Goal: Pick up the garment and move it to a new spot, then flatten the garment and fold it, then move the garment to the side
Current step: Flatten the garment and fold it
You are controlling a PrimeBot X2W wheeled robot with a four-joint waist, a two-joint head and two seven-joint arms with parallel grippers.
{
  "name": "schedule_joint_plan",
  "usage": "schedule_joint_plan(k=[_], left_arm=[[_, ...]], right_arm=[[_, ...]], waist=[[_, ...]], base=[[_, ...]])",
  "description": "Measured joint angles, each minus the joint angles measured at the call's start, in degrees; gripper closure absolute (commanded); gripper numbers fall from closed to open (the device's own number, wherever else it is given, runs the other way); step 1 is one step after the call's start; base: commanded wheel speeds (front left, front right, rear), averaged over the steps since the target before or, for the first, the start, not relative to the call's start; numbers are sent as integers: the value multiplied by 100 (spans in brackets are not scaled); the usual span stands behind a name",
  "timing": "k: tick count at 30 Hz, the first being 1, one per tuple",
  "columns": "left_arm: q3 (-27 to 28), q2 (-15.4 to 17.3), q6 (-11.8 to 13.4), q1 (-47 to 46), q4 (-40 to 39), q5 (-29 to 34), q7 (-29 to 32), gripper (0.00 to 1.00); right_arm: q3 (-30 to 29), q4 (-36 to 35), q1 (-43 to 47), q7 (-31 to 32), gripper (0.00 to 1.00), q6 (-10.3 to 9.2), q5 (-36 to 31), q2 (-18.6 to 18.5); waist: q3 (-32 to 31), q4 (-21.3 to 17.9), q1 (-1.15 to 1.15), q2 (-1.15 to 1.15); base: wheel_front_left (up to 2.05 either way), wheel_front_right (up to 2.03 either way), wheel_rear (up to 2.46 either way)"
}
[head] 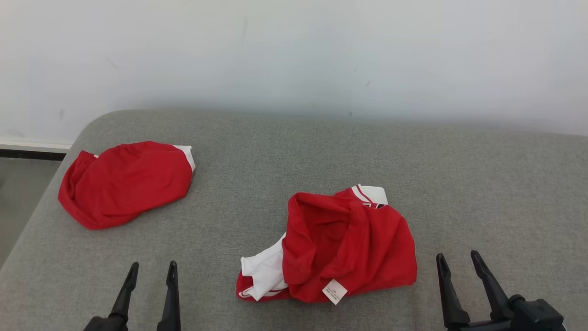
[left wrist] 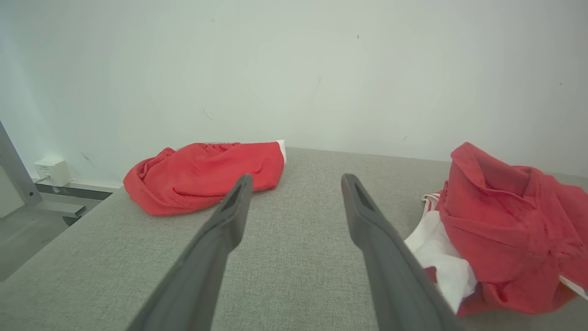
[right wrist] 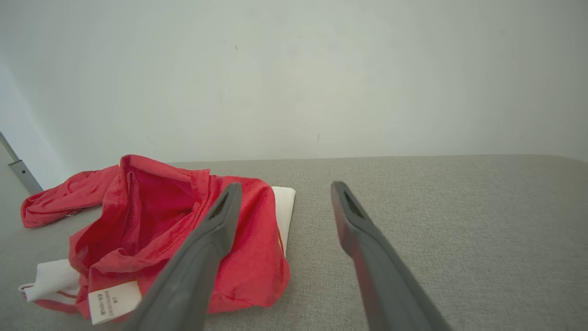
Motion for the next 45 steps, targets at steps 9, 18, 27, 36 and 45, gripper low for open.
schedule_joint_plan(k=[9,18,27,36,45], left_arm=[[16,30,-1,5,-45,60,0,0],[-49,22,0,-9,-15,56,0,0],[-152,-5,-1,-68,35,22,0,0],[-198,-27,-1,-98,69,-11,0,0],[-119,-46,-1,-86,80,-11,0,0]], right_arm=[[134,-29,65,0,0,0,-57,63],[1222,387,-543,0,0,0,19,-53],[2284,1386,-1267,0,0,0,224,-81],[2811,2512,-1951,1,35,0,320,21],[2353,2452,-2362,0,100,0,368,29]], waist=[[5,-2,0,0],[14,185,0,0],[92,565,0,0],[199,922,0,0],[204,907,0,0]], base=[[0,0,0],[0,0,0],[0,0,0],[0,0,0],[0,0,0]])
